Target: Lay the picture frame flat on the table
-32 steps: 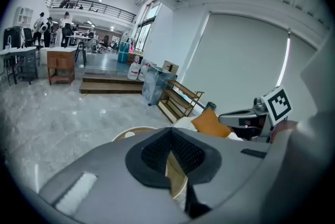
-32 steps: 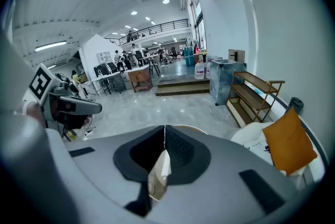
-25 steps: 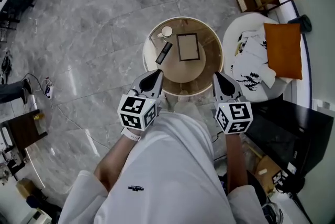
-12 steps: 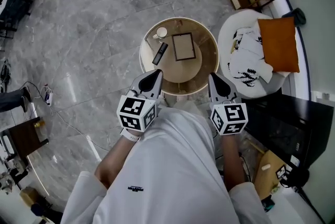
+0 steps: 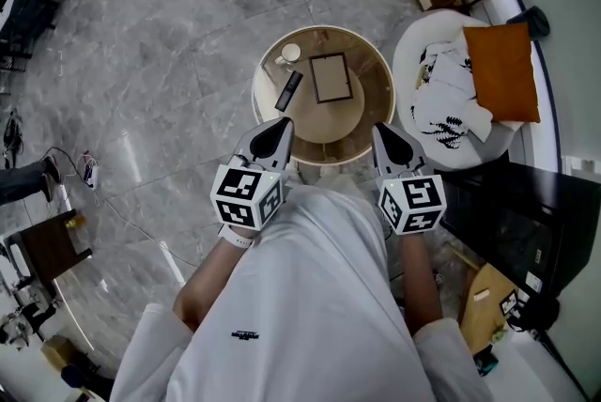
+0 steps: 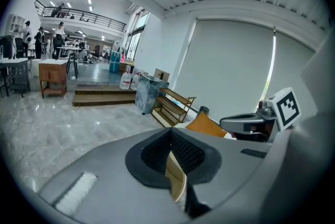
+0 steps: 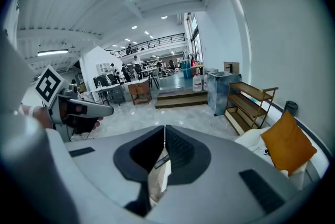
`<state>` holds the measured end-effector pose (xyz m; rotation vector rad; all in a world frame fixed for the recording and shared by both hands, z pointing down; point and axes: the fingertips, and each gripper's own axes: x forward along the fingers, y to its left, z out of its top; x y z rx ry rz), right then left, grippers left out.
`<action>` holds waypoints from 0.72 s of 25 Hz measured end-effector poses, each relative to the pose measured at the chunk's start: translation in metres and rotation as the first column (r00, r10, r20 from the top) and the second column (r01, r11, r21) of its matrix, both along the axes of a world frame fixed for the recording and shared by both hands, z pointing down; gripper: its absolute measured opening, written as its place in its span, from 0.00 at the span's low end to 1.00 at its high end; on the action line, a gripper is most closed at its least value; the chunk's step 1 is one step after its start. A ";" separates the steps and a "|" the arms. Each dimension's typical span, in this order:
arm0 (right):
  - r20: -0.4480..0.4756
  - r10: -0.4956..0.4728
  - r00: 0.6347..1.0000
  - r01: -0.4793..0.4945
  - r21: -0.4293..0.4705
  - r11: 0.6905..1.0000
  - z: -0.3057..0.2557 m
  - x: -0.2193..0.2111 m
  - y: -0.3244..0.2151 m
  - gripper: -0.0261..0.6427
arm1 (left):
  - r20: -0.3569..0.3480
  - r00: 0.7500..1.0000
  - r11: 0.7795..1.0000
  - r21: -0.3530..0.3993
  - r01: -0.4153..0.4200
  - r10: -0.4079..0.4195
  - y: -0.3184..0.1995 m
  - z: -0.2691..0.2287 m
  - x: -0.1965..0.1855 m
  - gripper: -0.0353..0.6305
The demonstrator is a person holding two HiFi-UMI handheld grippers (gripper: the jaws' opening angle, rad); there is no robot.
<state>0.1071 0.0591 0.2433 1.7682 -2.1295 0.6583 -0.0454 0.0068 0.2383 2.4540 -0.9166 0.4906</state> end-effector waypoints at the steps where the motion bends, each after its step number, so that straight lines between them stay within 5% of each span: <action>1: 0.000 -0.001 1.000 0.001 0.003 1.000 -0.001 0.000 0.000 0.05 | 0.002 1.000 1.000 0.000 -0.001 0.001 0.000 0.000 0.000 0.06; 18: 0.009 -0.002 1.000 0.001 0.016 1.000 0.002 0.000 0.009 0.05 | 0.009 1.000 1.000 -0.017 0.014 -0.014 0.010 0.009 -0.004 0.06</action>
